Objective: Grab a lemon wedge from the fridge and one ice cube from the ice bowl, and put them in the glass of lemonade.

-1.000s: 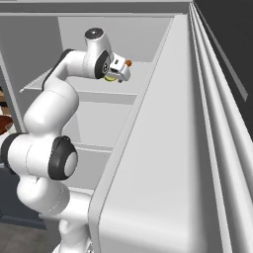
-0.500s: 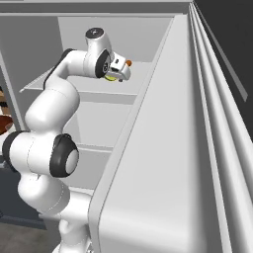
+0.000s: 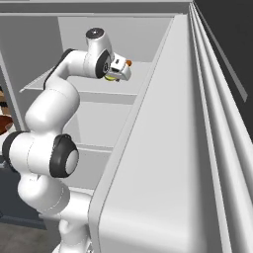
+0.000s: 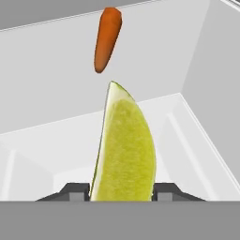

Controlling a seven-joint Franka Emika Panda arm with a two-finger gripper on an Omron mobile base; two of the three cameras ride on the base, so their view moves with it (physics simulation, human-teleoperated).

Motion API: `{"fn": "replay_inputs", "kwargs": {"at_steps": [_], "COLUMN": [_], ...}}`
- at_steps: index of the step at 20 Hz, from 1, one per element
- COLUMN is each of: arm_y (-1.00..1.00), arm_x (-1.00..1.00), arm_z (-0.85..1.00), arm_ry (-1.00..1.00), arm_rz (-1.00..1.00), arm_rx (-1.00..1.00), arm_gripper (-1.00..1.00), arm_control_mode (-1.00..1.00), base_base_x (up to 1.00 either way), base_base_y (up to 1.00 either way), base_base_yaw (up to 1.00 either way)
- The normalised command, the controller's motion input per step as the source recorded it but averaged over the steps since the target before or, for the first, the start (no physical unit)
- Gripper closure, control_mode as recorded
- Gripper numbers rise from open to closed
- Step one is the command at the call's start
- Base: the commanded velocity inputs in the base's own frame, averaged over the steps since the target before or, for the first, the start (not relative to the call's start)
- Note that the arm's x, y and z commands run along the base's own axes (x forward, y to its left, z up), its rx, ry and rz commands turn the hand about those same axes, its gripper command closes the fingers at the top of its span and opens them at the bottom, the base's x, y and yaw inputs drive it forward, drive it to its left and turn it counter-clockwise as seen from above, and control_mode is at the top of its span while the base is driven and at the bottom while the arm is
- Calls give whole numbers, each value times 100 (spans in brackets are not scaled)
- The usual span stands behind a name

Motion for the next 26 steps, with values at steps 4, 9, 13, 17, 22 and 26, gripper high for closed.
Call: {"fn": "replay_inputs", "kwargs": {"at_steps": [4, 9, 13, 17, 22, 26], "arm_y": [0, 3, 8, 18, 13, 11], "arm_x": [-10, -35, -73, -93, -100, -100], "arm_z": [0, 0, 0, 0, 0, 0], "arm_ry": [0, -1, -8, -16, -5, 1], "arm_rz": [0, 0, 0, 0, 3, 7], "arm_rx": [0, 0, 0, 0, 0, 0], "arm_gripper": [100, 100, 100, 100, 100, 100], "arm_control_mode": [-100, -100, -100, -100, -100, -100], "base_base_x": [0, 0, 0, 0, 0, 0], "base_base_y": [0, 0, 0, 0, 0, 0], "base_base_yaw": [0, 0, 0, 0, 0, 0]}}
